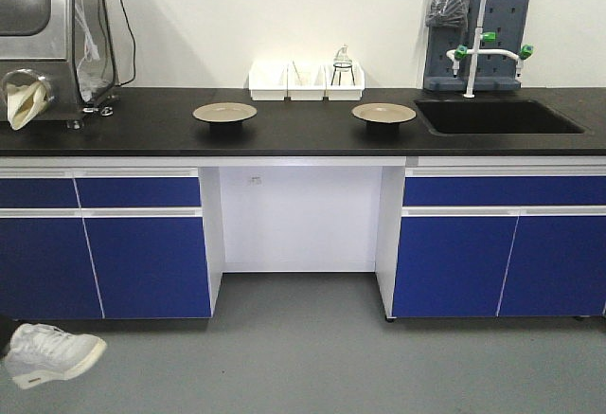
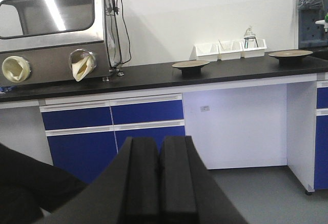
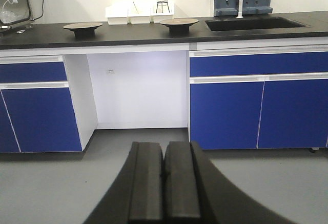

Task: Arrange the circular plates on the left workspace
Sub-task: 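Drive the base toward the bench between the two beige plates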

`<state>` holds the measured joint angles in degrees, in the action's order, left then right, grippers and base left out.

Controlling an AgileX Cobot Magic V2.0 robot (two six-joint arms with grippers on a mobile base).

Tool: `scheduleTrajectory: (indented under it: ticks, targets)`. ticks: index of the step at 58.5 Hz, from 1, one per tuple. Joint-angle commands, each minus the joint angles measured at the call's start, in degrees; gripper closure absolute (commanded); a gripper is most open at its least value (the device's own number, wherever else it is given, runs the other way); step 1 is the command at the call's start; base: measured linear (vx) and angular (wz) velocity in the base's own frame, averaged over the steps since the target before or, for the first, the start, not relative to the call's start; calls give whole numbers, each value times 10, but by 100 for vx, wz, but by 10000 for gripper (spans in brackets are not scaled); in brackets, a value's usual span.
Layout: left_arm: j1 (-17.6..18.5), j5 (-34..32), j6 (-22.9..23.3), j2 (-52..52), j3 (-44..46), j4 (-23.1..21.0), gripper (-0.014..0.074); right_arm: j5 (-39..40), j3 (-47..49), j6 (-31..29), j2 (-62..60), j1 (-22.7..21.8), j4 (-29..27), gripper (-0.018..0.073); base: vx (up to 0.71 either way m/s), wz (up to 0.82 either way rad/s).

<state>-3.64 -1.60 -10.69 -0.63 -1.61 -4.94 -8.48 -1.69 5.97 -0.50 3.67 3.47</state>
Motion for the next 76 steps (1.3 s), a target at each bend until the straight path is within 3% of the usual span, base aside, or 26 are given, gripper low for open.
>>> scheduleTrajectory:
  ticks: [1,76]
  targets:
    - [1,-46,4,-8,-7,-5,594,43,-4,0,-7,0,7,560,0,0]
    - [1,-46,4,-8,-7,-5,594,43,-4,0,-7,0,7,560,7,-1]
